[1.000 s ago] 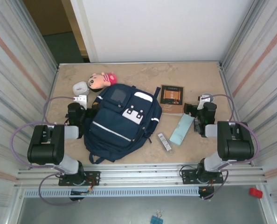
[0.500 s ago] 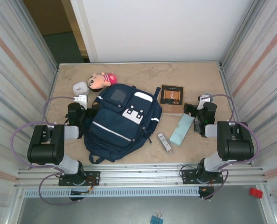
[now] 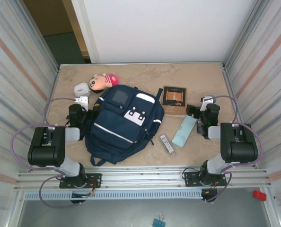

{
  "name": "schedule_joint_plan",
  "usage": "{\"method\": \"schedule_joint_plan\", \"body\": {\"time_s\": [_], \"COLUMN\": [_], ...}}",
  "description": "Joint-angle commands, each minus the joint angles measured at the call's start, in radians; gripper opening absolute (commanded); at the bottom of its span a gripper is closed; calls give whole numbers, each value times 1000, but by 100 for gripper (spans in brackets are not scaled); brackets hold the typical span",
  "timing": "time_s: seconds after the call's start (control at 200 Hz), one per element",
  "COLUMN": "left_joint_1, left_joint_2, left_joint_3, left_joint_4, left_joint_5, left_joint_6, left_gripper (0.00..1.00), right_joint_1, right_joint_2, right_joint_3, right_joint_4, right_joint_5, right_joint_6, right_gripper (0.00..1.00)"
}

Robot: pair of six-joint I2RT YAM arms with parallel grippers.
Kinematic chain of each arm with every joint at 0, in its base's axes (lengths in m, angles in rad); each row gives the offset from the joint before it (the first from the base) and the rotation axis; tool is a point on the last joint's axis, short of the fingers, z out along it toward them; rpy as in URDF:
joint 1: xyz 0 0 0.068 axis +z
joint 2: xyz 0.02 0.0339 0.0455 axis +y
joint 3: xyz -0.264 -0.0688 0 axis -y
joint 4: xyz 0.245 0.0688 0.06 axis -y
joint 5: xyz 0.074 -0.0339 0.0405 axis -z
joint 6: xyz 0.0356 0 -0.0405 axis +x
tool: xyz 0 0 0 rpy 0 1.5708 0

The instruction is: Pack the student bag

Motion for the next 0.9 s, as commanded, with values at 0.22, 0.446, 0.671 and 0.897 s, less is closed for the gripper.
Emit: {"method": "schedule_joint_plan", "body": {"time_s": [0.22,0.446,0.671,0.897], "left_joint_1": [-1,0,-14,-45], "left_joint_2": [-8,-9,-209,-290], "left_joint_3": [-6,-9,223,565], "left_joint_4": [5,7,-502,-1150], "left_joint_5": [33,37,51,160], "left_joint_6": [7,7,26,-166], "left_gripper": [99,94,84,77], "right_joint_1": [-1,-5,9,162], "right_joint_2": [4,0,-240,-290], "right_joint_3": [12,8,380,762], "right_joint_4": [9,13,-807,-1506], "right_joint_5": [4,0,37,35], "right_joint_6": [12,16,49,228], "right_gripper": [99,99,99,99]}}
